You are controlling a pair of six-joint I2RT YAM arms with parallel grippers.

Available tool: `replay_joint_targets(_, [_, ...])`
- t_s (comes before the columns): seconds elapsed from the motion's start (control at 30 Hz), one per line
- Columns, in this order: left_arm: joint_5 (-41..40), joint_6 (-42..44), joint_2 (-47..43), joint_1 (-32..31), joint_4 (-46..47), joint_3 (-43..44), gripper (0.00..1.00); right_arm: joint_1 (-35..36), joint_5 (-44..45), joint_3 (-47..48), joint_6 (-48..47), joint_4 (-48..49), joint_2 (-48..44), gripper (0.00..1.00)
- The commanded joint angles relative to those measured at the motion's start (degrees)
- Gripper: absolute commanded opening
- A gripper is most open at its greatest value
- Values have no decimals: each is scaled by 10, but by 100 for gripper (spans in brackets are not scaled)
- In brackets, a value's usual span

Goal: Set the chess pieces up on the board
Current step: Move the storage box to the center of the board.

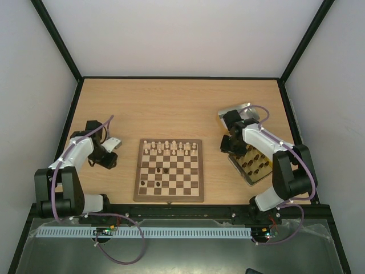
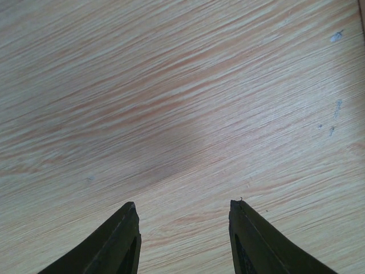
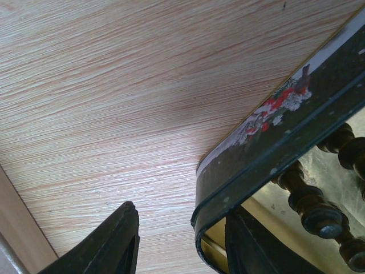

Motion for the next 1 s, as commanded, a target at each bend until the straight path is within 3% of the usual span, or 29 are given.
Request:
replay_joint_targets(0.0, [-2, 3, -8, 6, 2, -9, 44, 7, -20, -8, 3, 9, -9, 42])
replay_joint_targets(0.57, [-11, 5, 16, 22, 22, 10, 44, 152, -67, -88, 87, 40, -50, 41])
replay_joint_targets(0.97, [-3, 0, 53, 23, 30, 32, 44, 253, -69, -111, 119, -4, -100, 39])
